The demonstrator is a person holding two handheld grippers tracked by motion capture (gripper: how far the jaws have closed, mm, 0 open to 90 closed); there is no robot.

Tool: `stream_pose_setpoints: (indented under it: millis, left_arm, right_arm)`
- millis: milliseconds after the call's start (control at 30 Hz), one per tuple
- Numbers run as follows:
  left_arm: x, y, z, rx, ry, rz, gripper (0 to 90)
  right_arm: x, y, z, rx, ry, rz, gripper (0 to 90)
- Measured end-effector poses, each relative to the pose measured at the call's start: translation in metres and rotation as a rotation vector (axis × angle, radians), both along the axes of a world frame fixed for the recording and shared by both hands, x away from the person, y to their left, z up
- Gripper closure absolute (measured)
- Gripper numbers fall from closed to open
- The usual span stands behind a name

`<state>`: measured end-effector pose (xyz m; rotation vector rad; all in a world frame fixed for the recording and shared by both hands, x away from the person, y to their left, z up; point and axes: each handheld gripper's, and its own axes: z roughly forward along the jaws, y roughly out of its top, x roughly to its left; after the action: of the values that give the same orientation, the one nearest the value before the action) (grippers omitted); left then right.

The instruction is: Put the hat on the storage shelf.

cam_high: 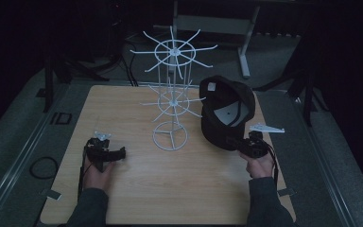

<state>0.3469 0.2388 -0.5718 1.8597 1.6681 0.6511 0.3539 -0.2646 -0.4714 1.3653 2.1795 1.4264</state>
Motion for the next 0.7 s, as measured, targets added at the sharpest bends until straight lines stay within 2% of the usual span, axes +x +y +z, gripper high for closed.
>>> stream_pose_setpoints:
  millis: [700]
  left_arm:
    - [0.0,0.0,0.0,0.0,0.0,0.0,1.1]
  right_arm:
    - [0.0,0.002,0.013,-0.021,-0.035,-0.007,86.3]
